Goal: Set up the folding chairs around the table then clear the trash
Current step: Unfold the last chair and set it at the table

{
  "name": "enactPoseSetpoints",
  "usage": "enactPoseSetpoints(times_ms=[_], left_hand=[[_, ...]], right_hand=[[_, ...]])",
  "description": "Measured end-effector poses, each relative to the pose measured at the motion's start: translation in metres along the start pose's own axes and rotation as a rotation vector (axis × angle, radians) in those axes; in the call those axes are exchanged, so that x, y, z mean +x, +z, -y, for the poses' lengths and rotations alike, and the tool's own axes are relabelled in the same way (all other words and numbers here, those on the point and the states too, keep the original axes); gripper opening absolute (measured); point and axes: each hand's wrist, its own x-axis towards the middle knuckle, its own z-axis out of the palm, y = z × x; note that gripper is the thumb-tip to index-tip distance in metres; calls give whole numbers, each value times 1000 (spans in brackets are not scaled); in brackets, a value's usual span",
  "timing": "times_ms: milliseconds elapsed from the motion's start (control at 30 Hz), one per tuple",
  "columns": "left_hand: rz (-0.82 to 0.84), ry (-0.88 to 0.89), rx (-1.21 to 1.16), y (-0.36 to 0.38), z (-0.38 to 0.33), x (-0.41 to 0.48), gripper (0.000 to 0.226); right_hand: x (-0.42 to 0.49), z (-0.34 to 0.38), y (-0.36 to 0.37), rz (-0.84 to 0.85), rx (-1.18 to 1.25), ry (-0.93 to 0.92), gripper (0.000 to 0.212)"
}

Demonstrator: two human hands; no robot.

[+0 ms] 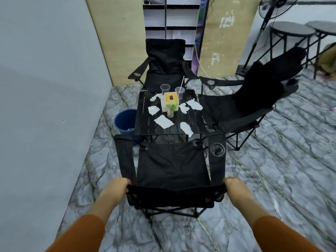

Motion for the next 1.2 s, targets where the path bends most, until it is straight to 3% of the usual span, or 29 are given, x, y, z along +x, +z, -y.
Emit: enactPoseSetpoints(times_ms=[167, 400, 600, 700, 900, 1033, 1100, 1200], left_hand=[[-125, 51, 41, 12, -5, 22, 38], [-187, 39, 20, -6, -4, 67, 37], [-116, -17, 25, -26, 13, 72, 32], [-152, 97, -31, -28, 15, 53, 30], [-143, 137, -88, -45, 12, 39, 20], [15, 140, -60, -63, 6, 43, 19], [82, 126, -115, -78, 4, 53, 19], [48, 74, -217, -101, 2, 81, 21]], right_hand=[[29, -1, -3, -69, 9, 35, 15], [70, 1, -21, -84, 12, 79, 27], [71, 7, -22, -120, -108, -77, 39], [67, 3, -23, -149, -178, -245, 37], [72, 2, -51, 183, 137, -319, 14], [85, 7, -72, 357, 101, -375, 18], [93, 9, -86, 429, 202, -362, 25], [116, 15, -103, 355, 351, -314, 35]])
